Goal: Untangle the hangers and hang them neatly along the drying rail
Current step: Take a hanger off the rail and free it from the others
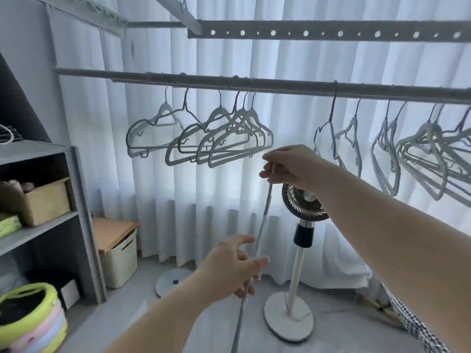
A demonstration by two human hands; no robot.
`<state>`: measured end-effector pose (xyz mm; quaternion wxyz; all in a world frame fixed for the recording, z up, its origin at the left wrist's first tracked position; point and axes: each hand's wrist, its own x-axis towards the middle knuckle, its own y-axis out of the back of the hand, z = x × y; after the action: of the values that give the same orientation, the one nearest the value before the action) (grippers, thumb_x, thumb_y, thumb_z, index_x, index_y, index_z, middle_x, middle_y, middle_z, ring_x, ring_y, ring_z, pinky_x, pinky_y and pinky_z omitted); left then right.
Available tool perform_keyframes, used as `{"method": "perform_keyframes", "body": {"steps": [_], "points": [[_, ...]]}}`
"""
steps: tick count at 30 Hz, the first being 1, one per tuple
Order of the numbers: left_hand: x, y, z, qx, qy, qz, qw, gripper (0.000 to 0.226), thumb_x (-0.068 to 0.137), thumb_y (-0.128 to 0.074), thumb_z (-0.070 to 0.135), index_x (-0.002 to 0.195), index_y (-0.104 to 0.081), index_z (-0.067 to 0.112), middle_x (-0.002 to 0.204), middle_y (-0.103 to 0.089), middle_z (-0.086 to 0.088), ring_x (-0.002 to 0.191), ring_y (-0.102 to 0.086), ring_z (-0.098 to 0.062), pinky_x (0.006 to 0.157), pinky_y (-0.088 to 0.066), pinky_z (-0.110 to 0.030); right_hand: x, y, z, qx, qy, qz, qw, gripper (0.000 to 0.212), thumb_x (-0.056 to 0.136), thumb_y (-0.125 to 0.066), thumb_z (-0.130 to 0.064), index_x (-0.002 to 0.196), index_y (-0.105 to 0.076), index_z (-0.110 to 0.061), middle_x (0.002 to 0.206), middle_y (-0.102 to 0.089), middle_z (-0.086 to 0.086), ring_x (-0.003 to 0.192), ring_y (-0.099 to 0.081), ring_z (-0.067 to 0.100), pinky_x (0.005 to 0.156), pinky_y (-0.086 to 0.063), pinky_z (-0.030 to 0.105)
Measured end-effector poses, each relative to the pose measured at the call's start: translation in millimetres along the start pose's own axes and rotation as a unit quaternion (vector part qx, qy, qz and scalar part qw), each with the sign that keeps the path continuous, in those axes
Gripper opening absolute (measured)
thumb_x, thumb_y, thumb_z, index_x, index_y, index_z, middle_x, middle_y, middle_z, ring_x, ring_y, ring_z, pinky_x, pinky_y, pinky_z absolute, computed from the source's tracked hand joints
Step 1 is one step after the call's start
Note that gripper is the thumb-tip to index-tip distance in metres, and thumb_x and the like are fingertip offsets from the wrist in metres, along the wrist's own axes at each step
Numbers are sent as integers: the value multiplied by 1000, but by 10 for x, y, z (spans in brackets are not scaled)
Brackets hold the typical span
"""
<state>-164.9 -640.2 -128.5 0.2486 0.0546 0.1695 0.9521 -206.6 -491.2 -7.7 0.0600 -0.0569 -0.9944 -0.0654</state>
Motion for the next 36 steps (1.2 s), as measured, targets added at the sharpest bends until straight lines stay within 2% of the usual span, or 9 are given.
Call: {"method": "perform_keyframes", "body": {"steps": [5,11,13,15,18,20,24,29,36], "points": [[141,69,31,52,-42,81,994,29,93,-47,12,121,-52,16,51,-44,2,22,-33,-3,29,-30,-15,68,80,-38,6,16,5,1000,19,93,-49,-5,75,-53,-5,67,-57,12,41,-63,12,42,-55,20],[562,252,322,11,-56,99,993,14,94,-45,10,96,-52,22,54,-41,-3,19,-30,-4,26,-25,-11,374,446,-199,-155,71,68,983,12,93,-50,-9,103,-55,-6,76,-61,5,62,-57,14,53,-52,20],[791,297,453,0,-76,121,990,19,92,-47,9,87,-54,25,46,-41,0,19,-29,-4,25,-25,-11,527,619,-273,-257,114,118,952,24,91,-51,-11,114,-56,-3,89,-62,6,67,-55,12,59,-46,21],[1053,344,597,-1,-99,136,986,24,92,-47,7,81,-55,27,33,-41,5,19,-29,-5,25,-25,-11,697,805,-369,-365,169,178,898,30,91,-51,-13,119,-56,-7,107,-62,7,85,-57,17,64,-40,20],[1422,411,811,-18,-115,144,983,22,91,-47,6,83,-57,25,30,-43,4,21,-31,-8,29,-24,-13,952,1025,-494,-456,203,214,840,36,91,-48,-16,127,-51,-12,133,-53,6,123,-47,21,93,-39,24],[1664,424,961,-29,-125,153,980,23,91,-47,6,81,-57,24,31,-43,4,22,-32,-8,33,-23,-16,1124,1169,-563,-524,200,224,797,43,92,-47,-19,134,-43,-14,144,-39,9,135,-33,24,108,-30,31],[2037,371,1315,-11,-168,165,972,25,90,-48,8,76,-57,26,31,-44,4,22,-34,-8,34,-24,-16,1397,1466,-642,-619,192,228,726,50,91,-47,-24,138,-32,-15,141,-36,6,133,-28,27,110,-21,36],[2402,242,1622,-24,-183,171,968,20,90,-48,7,77,-57,20,30,-46,5,22,-34,-7,34,-26,-17,1589,1760,-669,-662,188,199,698,53,92,-47,-36,138,-30,-16,141,-40,6,132,-32,26,111,-20,36],[2624,50,1542,-7,-166,174,971,21,90,-47,7,75,-58,17,30,-45,6,22,-36,-7,33,-28,-17,1681,1908,-638,-646,237,179,704,52,92,-49,-22,139,-29,-16,141,-41,5,132,-33,24,109,-23,31]]}}
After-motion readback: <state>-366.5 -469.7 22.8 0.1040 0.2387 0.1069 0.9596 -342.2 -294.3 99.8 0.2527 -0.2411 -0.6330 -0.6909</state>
